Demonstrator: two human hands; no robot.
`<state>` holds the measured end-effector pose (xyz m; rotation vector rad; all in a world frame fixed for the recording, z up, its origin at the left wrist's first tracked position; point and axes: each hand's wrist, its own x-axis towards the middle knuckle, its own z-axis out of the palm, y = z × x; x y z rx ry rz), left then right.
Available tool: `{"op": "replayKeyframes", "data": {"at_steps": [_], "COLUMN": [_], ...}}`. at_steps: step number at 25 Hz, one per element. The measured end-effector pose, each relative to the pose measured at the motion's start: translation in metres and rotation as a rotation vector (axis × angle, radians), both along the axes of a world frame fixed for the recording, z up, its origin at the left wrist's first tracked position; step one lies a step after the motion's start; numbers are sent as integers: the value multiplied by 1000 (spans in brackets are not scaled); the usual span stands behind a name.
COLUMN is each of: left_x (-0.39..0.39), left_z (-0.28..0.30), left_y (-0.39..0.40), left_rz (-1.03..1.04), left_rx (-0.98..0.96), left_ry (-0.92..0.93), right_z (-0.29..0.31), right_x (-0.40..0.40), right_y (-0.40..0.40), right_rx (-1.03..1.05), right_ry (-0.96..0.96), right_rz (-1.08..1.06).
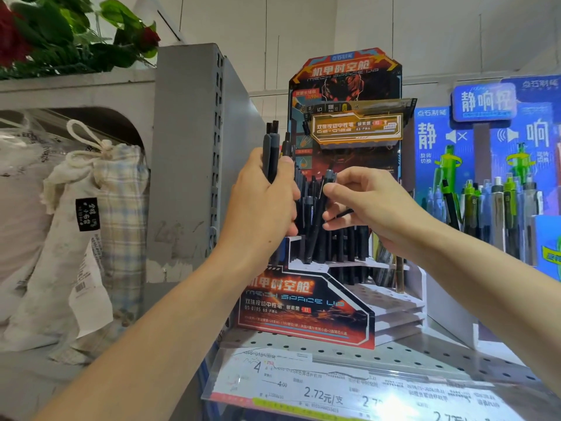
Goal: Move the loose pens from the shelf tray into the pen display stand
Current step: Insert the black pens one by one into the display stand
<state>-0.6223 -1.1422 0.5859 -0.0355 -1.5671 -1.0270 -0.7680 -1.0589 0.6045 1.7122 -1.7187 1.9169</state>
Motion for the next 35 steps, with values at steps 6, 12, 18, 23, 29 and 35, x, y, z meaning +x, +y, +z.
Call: {"op": "replayKeyframes", "data": {"at_steps": [6,12,18,23,29,35], "left_x": [4,0,1,1,2,8], "left_z": [-4,-4,-7,-6,-6,-8], "left_y": [-3,-5,-1,-1,2,2], "left_rz": [105,115,5,63,22,90], "left_rx": [-90,-46,-50,-73,-60,-114], "left_ry": [-29,-36,-24,-23,-48,-70], "right_z": [-3,-5,-2,-1,1,3], "right_x": [2,4,7,12,13,13], "right_y": [-3,-3,1,0,1,3], "right_rx": [72,174,221,227,247,290], "right_ry": [126,202,234,304,342,288], "right_rz": [-80,-148,-186,-192,-276,-235]}}
